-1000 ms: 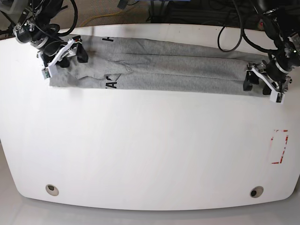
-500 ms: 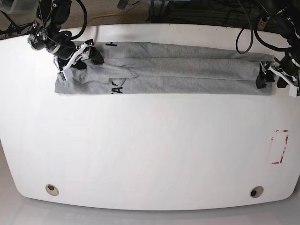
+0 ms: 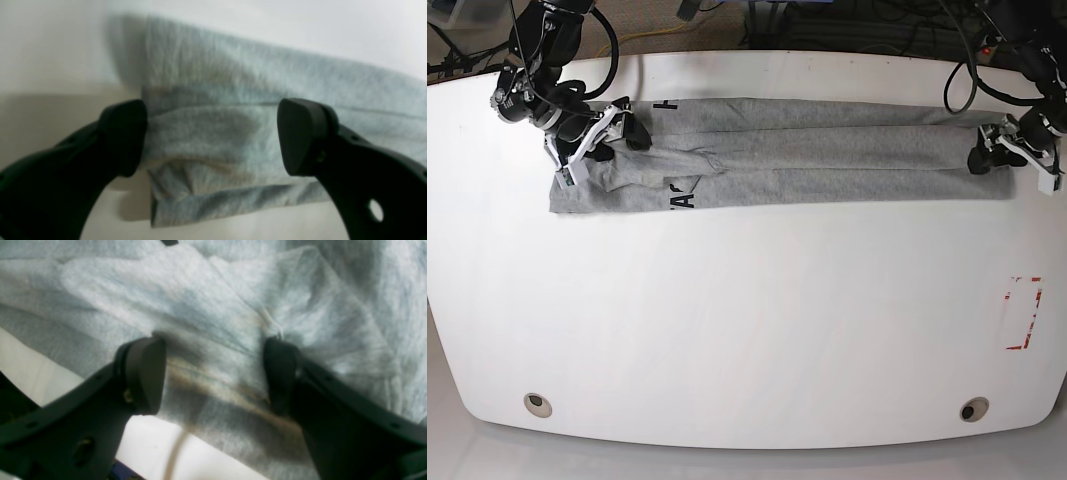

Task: Fold the T-shirt properly
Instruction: 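Hold the strip ends with both grippers and pull it taut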

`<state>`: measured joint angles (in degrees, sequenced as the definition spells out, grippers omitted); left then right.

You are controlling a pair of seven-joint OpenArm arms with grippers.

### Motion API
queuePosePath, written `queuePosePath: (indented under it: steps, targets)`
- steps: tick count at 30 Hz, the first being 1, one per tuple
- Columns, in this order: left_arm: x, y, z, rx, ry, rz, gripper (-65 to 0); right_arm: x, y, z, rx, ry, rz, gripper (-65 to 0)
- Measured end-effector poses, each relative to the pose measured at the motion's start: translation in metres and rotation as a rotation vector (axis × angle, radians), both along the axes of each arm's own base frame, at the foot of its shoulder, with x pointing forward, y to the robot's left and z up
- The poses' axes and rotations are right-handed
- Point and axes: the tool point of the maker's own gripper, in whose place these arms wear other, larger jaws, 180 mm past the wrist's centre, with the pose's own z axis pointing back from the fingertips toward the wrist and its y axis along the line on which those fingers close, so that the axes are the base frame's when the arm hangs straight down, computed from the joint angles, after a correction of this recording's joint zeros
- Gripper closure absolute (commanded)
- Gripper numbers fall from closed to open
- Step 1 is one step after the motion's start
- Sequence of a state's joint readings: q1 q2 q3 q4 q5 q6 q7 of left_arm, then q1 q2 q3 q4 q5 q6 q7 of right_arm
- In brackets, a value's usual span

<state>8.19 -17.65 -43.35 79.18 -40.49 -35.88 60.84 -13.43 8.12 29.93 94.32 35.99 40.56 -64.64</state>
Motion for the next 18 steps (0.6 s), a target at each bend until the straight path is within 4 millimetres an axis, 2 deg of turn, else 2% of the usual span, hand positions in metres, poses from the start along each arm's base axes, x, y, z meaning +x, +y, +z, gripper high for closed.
queuePosePath:
  steps: [8,14,16,18]
  targets:
    - [-0.018,0.008,-0.011,0.062,0.064,-0.003,-57.9,0.001,0.000,0.000,0.000,-0.001,0.000,-43.3]
    - [-0.041,0.022,-0.007,0.114,0.098,0.020,-57.9,0.001,0.000,0.000,-0.001,-0.001,0.001,-43.3]
    - [-0.043,0.023,-0.009,0.127,0.119,0.011,-57.9,0.001,0.000,0.000,0.000,-0.001,0.000,-43.3]
    - [-0.035,0.016,-0.010,0.110,0.101,-0.006,-57.9,0.001,0.000,0.000,-0.003,0.000,0.000,-43.3]
